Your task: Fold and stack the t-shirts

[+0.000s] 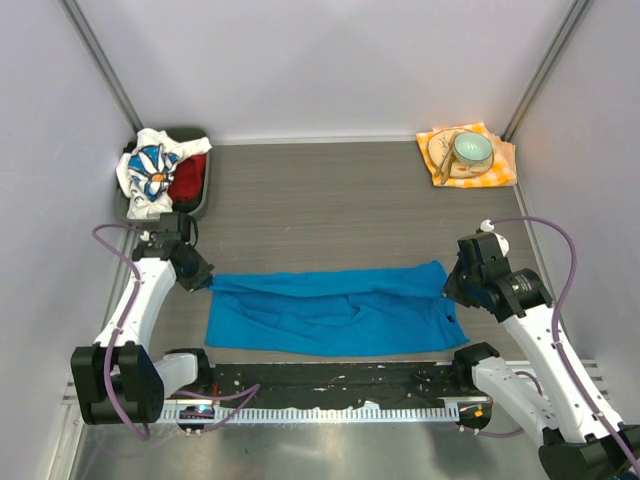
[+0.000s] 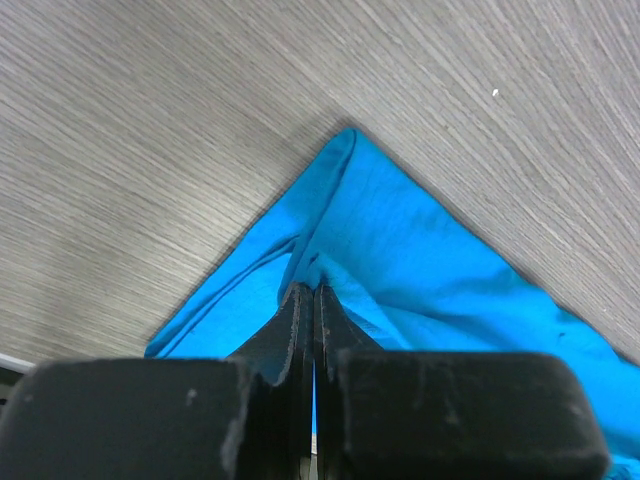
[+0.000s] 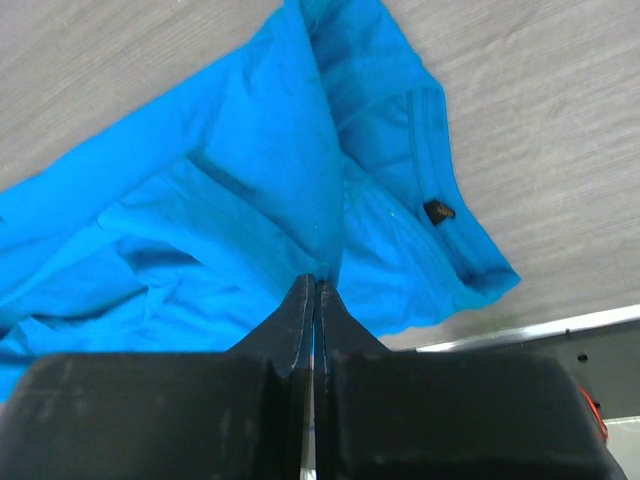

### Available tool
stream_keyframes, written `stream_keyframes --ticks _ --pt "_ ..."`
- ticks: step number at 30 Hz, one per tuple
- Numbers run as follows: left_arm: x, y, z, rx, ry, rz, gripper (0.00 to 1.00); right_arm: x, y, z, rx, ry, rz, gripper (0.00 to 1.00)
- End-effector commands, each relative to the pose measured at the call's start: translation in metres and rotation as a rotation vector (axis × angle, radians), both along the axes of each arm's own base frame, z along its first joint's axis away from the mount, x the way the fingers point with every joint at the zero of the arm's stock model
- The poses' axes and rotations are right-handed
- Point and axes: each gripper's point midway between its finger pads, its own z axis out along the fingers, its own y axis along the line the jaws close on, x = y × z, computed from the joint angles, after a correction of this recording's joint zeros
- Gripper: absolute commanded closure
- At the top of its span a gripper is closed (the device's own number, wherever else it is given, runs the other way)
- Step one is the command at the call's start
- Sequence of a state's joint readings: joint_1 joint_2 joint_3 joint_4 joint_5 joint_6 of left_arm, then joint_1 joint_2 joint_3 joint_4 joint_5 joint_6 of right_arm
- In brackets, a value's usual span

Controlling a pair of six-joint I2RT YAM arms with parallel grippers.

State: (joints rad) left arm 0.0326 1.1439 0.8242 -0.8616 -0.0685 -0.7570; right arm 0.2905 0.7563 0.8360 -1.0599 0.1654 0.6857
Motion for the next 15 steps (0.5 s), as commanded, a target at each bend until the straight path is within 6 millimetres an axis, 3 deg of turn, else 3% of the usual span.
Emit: stream_keyframes --ticks 1,8,10,15 --pt "-0.008 -0.001 -0.003 -0.017 0.018 0.040 1.00 -0.018 0.003 0.010 0.023 0.038 0.024 0.99" --pt "-0.003 0.000 -0.002 -0.018 0.004 0.062 1.00 -0.046 0.011 0.010 0.064 0.124 0.096 0.99" --pt "0.001 -0.001 -0.005 -0.023 0.006 0.062 1.00 -0.047 0.011 0.011 0.068 0.115 0.107 0.99" --pt "0.006 -0.004 -0.007 -0.040 0.002 0.058 1.00 -0.044 0.035 0.006 0.172 0.100 0.184 0.99"
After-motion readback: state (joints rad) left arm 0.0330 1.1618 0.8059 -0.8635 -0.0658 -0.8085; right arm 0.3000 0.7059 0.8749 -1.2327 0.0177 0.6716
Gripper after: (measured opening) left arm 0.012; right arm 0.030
